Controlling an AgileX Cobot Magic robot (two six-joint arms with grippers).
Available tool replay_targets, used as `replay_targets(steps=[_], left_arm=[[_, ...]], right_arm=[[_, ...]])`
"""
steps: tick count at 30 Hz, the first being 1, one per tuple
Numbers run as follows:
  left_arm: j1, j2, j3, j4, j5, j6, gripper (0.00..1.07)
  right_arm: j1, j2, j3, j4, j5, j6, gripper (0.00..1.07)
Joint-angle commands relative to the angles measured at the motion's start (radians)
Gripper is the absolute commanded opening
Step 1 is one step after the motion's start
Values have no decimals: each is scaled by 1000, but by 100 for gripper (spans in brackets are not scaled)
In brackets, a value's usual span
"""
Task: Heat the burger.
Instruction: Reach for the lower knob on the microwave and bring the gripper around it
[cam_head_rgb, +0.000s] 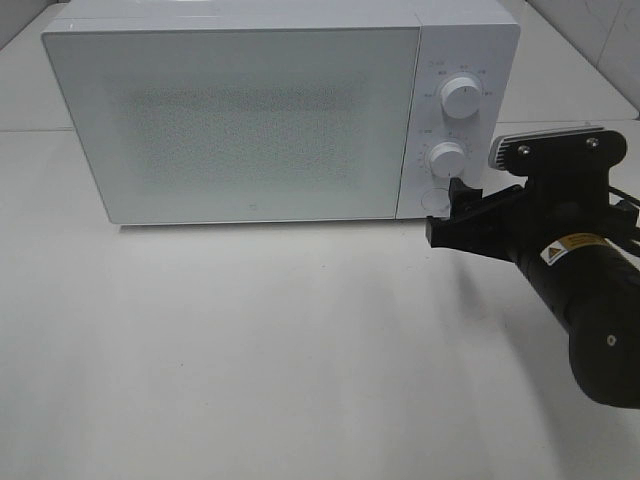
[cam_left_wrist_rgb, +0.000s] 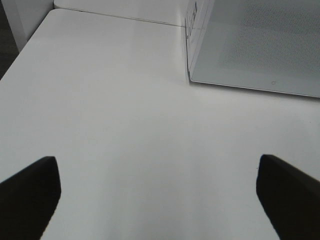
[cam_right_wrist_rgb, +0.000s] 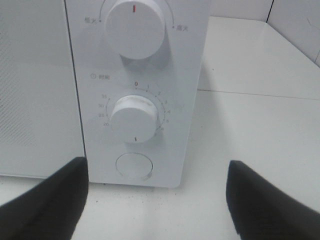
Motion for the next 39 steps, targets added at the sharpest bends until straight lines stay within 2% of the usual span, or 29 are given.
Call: replay_targets(steps=[1,15,21,39], left_arm=[[4,-24,3,-5,-14,-1,100],[4,-24,3,-5,-14,-1,100],[4,-24,3,-2,-14,-1,100],[4,-24,3,2,-14,-1,100]], right_arm=[[26,10,1,31,-146,-8,74],[22,14,-71,58,-143,2,74],[-16,28,-101,46,-141,4,74],[-48,192,-236,-9,-117,7,74]])
